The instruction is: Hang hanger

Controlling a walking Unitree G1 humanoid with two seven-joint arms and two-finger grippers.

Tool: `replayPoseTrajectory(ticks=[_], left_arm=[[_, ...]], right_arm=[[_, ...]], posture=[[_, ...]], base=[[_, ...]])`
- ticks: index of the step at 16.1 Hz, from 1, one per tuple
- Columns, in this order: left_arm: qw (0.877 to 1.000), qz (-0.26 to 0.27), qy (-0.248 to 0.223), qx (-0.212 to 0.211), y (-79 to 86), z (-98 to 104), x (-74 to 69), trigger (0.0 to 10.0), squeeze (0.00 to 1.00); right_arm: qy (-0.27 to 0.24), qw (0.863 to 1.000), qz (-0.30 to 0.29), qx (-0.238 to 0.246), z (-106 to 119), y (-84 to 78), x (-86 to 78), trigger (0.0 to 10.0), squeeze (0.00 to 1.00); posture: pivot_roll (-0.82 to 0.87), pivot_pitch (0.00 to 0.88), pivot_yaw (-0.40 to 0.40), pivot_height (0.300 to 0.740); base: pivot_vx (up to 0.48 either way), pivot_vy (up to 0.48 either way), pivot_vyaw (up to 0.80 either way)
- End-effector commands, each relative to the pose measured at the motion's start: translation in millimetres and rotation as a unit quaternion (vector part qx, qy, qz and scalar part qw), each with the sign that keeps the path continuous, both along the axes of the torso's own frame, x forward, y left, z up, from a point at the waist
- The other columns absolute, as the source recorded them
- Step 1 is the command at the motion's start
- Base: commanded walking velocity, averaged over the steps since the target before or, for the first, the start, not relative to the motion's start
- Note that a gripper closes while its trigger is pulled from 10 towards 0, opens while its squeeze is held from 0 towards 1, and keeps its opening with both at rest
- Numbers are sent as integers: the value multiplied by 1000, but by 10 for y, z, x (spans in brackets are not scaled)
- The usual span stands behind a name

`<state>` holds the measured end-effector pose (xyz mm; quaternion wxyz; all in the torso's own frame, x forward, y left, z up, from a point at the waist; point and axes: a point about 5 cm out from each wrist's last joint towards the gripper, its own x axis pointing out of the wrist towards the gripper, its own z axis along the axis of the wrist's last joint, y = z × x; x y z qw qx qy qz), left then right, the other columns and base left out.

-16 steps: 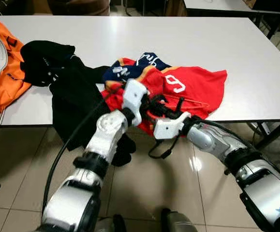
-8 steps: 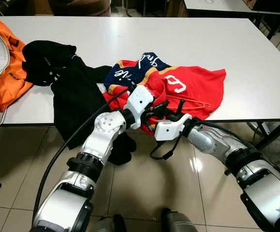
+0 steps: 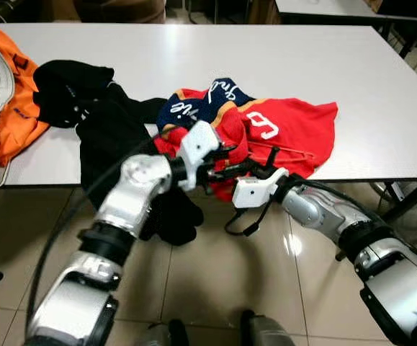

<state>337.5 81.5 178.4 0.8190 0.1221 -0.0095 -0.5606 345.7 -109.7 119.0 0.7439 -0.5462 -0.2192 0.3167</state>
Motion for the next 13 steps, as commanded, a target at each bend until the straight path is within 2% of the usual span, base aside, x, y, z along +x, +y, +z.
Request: replayPoseTrajectory(ticks=[1,4,5,6,7,9,11,12,13], left_arm=[[1000,-22,9,-15,-5,64,-43,10000,1000],[995,49,34,-74,173,158,96,10000,1000],[989,91,54,-107,263,164,158,10000,1000],[985,108,64,-121,303,158,171,10000,1000],[977,127,79,-152,372,166,146,10000,1000],[965,128,121,-193,420,154,55,10000,1000],[948,154,185,-210,449,10,8,10000,1000],[931,174,238,-216,454,-128,-25,10000,1000],[918,189,267,-223,459,-190,-46,10000,1000]], right_arm=[[-3,1000,-6,0,21,-38,18,0,0],[0,1000,-7,4,10,-50,5,0,0],[1,1000,-8,6,7,-62,2,0,0],[2,1000,-10,8,5,-75,1,0,0],[4,1000,-15,10,2,-115,-1,0,0],[6,1000,-20,11,-6,-156,-5,0,0],[6,1000,-23,13,-3,-175,-4,0,0],[6,1000,-24,14,5,-177,-1,0,0],[5,1000,-24,15,11,-177,2,0,0]], posture=[[-268,114,71,740],[-268,109,67,740],[-268,108,66,740],[-267,106,63,740],[-261,103,55,740],[-253,97,50,740],[-245,93,48,740],[-242,93,47,740],[-241,95,47,740]], base=[[0,0,0],[0,0,0],[0,0,0],[0,0,0],[0,0,0],[0,0,0],[0,0,0],[0,0,0],[0,0,0]])
